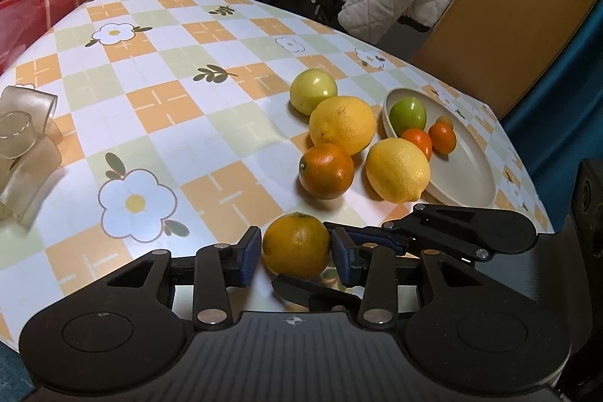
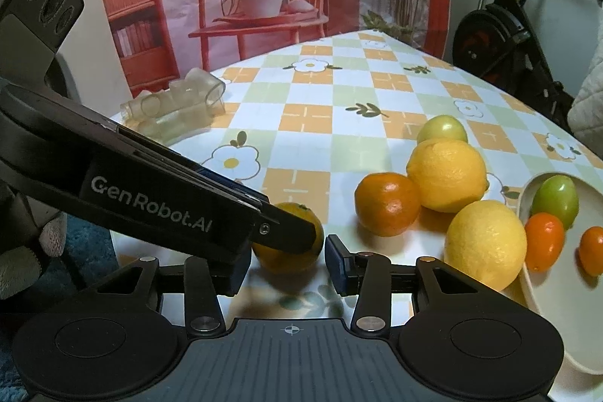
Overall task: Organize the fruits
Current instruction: 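Close the left tool on the larger orange, then carry the orange onto the plate and open the left tool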
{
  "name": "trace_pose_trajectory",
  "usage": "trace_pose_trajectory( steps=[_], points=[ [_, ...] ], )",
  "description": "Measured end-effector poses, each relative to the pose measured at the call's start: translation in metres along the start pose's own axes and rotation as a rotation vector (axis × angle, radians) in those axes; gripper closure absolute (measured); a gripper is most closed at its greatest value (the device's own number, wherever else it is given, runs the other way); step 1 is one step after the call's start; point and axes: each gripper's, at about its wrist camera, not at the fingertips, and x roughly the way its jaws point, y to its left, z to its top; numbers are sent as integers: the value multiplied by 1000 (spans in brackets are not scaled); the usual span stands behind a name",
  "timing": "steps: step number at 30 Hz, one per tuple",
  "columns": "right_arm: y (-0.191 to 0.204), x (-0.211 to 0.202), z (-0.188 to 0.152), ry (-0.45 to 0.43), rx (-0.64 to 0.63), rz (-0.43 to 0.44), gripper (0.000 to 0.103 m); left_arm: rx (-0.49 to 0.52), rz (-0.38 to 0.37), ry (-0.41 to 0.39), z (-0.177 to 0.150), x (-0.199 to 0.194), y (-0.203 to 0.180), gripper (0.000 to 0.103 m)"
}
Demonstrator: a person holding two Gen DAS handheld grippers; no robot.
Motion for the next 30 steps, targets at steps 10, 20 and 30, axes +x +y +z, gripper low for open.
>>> trace_pose_trajectory(
  steps=[10, 20, 30],
  points=[
    [-9, 1, -6, -26, 54, 5, 64, 35, 19, 12, -3, 8, -8, 58],
    [-13, -9, -18, -73, 90, -19, 64, 91, 20, -9, -6, 8, -25, 58],
    [-30, -37, -20, -171, 140, -68, 64, 160, 2, -65, 6, 2, -55, 58]
  ],
)
